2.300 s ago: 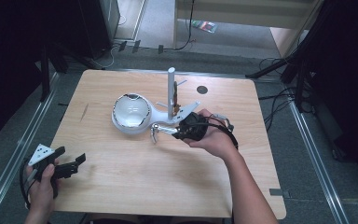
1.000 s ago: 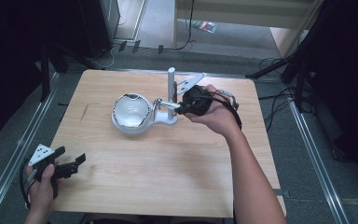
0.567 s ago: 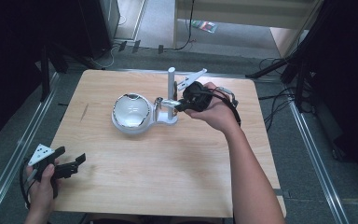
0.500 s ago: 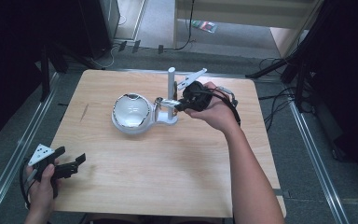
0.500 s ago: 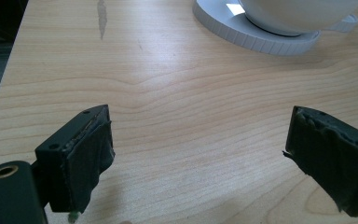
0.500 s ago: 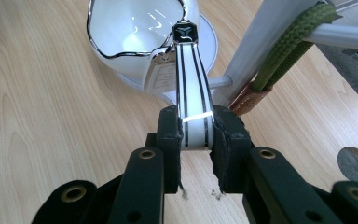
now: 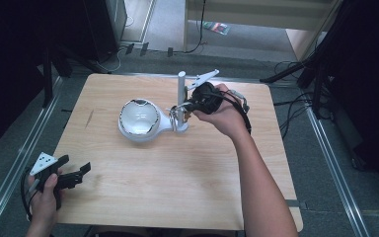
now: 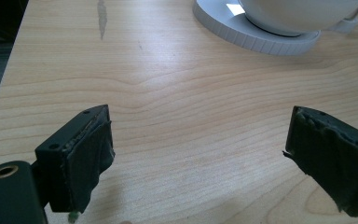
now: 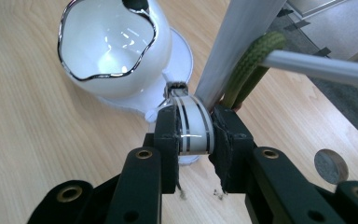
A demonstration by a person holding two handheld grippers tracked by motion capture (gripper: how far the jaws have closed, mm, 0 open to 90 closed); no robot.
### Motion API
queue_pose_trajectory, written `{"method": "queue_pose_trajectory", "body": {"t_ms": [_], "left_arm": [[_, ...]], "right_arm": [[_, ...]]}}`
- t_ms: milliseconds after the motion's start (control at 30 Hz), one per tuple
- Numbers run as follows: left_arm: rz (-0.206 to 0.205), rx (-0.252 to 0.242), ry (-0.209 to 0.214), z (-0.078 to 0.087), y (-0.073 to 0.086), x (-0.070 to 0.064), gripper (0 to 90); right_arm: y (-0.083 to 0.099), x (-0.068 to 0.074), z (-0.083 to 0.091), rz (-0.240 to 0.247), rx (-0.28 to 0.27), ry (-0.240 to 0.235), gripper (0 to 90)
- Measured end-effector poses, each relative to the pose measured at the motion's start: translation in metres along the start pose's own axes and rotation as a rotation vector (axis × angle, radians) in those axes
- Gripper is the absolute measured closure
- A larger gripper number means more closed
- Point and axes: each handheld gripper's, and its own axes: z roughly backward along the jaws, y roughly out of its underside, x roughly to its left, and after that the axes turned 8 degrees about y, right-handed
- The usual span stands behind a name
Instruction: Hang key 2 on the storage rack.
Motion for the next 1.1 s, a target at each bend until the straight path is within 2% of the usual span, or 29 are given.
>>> {"method": "queue_pose_trajectory", "body": {"t_ms": [233, 333, 667, 900, 1000, 1100], "left_arm": [[0.002, -0.001, 0.001, 0.0, 0.0, 0.0, 7.9], [0.003, -0.001, 0.001, 0.0, 0.0, 0.0, 7.9], [-0.001, -0.001, -0.001, 0.0, 0.0, 0.0, 8.0], [0.0, 0.003, -0.001, 0.0, 0.0, 0.0, 7.9], [-0.002, 0.008, -0.005, -0.001, -0.001, 0.0, 7.9], [0.001, 0.008, -0.004, -0.001, -0.001, 0.0, 7.9]], "right_arm": [[-0.002, -0.002, 0.001, -0.026, -0.024, 0.052, 65.7], [-0.001, -0.005, 0.005, -0.042, -0.033, 0.073, 65.6], [0.008, -0.006, 0.011, -0.062, -0.028, 0.087, 63.2], [0.019, -0.004, 0.013, -0.102, -0.025, 0.088, 58.6], [0.025, -0.004, 0.014, -0.121, -0.011, 0.139, 47.2], [0.03, -0.002, 0.017, -0.168, -0.013, 0.14, 37.6]]}}
